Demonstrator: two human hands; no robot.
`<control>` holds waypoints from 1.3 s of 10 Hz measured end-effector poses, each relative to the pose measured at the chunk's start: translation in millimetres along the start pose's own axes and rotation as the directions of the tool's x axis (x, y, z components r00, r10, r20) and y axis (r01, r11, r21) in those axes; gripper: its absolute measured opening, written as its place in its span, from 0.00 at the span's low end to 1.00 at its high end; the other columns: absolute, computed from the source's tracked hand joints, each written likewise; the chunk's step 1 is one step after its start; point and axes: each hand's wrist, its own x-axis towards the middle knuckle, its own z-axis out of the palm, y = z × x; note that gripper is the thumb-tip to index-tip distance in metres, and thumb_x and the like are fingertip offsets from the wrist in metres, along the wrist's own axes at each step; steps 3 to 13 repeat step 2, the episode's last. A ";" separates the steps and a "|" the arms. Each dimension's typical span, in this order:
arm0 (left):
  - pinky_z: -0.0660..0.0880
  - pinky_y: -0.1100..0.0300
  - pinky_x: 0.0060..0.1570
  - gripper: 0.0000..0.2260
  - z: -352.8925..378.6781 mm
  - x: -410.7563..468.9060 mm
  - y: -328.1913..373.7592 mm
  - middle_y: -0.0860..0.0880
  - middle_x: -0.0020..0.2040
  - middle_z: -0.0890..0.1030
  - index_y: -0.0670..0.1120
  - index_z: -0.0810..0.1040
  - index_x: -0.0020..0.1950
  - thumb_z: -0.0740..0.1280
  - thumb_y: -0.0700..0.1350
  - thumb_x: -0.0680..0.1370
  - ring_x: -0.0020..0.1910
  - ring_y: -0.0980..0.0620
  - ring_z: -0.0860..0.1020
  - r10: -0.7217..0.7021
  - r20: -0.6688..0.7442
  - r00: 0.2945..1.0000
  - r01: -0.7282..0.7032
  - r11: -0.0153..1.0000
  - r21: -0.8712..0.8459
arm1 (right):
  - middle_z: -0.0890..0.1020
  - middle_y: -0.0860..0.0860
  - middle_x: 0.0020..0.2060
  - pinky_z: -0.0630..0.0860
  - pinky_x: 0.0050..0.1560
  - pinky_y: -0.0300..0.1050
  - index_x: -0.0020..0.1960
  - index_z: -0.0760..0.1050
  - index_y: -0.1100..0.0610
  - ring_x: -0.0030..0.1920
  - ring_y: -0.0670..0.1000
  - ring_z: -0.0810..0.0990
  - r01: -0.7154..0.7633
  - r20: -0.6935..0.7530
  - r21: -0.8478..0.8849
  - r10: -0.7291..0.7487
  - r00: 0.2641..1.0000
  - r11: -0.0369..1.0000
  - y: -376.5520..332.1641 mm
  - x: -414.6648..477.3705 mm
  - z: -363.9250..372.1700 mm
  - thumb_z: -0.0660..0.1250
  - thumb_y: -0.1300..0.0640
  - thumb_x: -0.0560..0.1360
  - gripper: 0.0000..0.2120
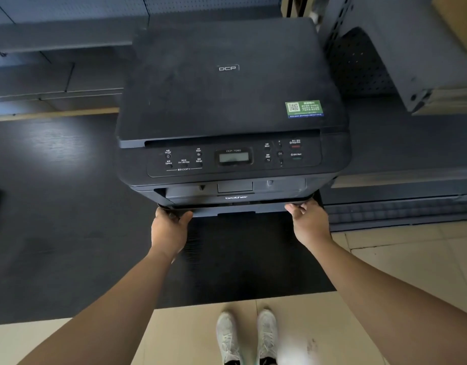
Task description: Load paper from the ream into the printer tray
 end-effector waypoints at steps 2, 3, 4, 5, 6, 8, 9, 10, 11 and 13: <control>0.75 0.51 0.53 0.20 -2.2 -2.8 2.3 0.47 0.52 0.82 0.41 0.72 0.63 0.72 0.49 0.76 0.56 0.42 0.79 0.034 0.030 0.999 -0.035 0.999 0.020 | 0.80 0.58 0.63 0.74 0.55 0.47 0.71 0.70 0.59 0.64 0.58 0.79 0.052 0.034 -0.041 -0.051 0.998 0.998 1.3 -1.6 0.0 0.67 0.50 0.78 0.25; 0.75 0.51 0.53 0.20 -2.2 -2.8 2.3 0.47 0.52 0.82 0.41 0.72 0.63 0.72 0.49 0.76 0.56 0.42 0.79 0.034 0.030 0.999 -0.035 0.999 0.020 | 0.80 0.58 0.63 0.74 0.55 0.47 0.71 0.70 0.59 0.64 0.58 0.79 0.052 0.034 -0.041 -0.051 0.998 0.998 1.3 -1.6 0.0 0.67 0.50 0.78 0.25; 0.75 0.51 0.53 0.20 -2.2 -2.8 2.3 0.47 0.52 0.82 0.41 0.72 0.63 0.72 0.49 0.76 0.56 0.42 0.79 0.034 0.030 0.999 -0.035 0.999 0.020 | 0.80 0.58 0.63 0.74 0.55 0.47 0.71 0.70 0.59 0.64 0.58 0.79 0.052 0.034 -0.041 -0.051 0.998 0.998 1.3 -1.6 0.0 0.67 0.50 0.78 0.25; 0.75 0.51 0.53 0.20 -2.2 -2.8 2.3 0.47 0.52 0.82 0.41 0.72 0.63 0.72 0.49 0.76 0.56 0.42 0.79 0.034 0.030 0.999 -0.035 0.999 0.020 | 0.80 0.58 0.63 0.74 0.55 0.47 0.71 0.70 0.59 0.64 0.58 0.79 0.052 0.034 -0.041 -0.051 0.998 0.998 1.3 -1.6 0.0 0.67 0.50 0.78 0.25; 0.75 0.51 0.53 0.20 -2.2 -2.8 2.3 0.47 0.52 0.82 0.41 0.72 0.63 0.72 0.49 0.76 0.56 0.42 0.79 0.034 0.030 0.999 -0.035 0.999 0.020 | 0.80 0.58 0.63 0.74 0.55 0.47 0.71 0.70 0.59 0.64 0.58 0.79 0.052 0.034 -0.041 -0.051 0.998 0.998 1.3 -1.6 0.0 0.67 0.50 0.78 0.25; 0.75 0.51 0.53 0.20 -2.2 -2.8 2.3 0.47 0.52 0.82 0.41 0.72 0.63 0.72 0.49 0.76 0.56 0.42 0.79 0.034 0.030 0.999 -0.035 0.999 0.020 | 0.80 0.58 0.63 0.74 0.55 0.47 0.71 0.70 0.59 0.64 0.58 0.79 0.052 0.034 -0.041 -0.051 0.998 0.998 1.3 -1.6 0.0 0.67 0.50 0.78 0.25; 0.75 0.51 0.53 0.20 -2.2 -2.8 2.3 0.47 0.52 0.82 0.41 0.72 0.63 0.72 0.49 0.76 0.56 0.42 0.79 0.034 0.030 0.999 -0.035 0.999 0.020 | 0.80 0.58 0.63 0.74 0.55 0.47 0.71 0.70 0.59 0.64 0.58 0.79 0.052 0.034 -0.041 -0.051 0.998 0.998 1.3 -1.6 0.0 0.67 0.50 0.78 0.25; 0.75 0.51 0.53 0.20 -2.2 -2.8 2.3 0.47 0.52 0.82 0.41 0.72 0.63 0.72 0.49 0.76 0.56 0.42 0.79 0.034 0.030 0.999 -0.035 0.999 0.020 | 0.80 0.58 0.63 0.74 0.55 0.47 0.71 0.70 0.59 0.64 0.58 0.79 0.052 0.034 -0.041 -0.051 0.998 0.998 1.3 -1.6 0.0 0.67 0.50 0.78 0.25; 0.75 0.51 0.53 0.20 -2.2 -2.8 2.3 0.47 0.52 0.82 0.41 0.72 0.63 0.72 0.49 0.76 0.56 0.42 0.79 0.034 0.030 0.999 -0.035 0.999 0.020 | 0.80 0.58 0.63 0.74 0.55 0.47 0.71 0.70 0.59 0.64 0.58 0.79 0.052 0.034 -0.041 -0.051 0.998 0.998 1.3 -1.6 0.0 0.67 0.50 0.78 0.25; 0.75 0.51 0.53 0.20 -2.2 -2.8 2.3 0.47 0.52 0.82 0.41 0.72 0.63 0.72 0.49 0.76 0.56 0.42 0.79 0.034 0.030 0.999 -0.035 0.999 0.020 | 0.80 0.58 0.63 0.74 0.55 0.47 0.71 0.70 0.59 0.64 0.58 0.79 0.052 0.034 -0.041 -0.051 0.998 0.998 1.3 -1.6 0.0 0.67 0.50 0.78 0.25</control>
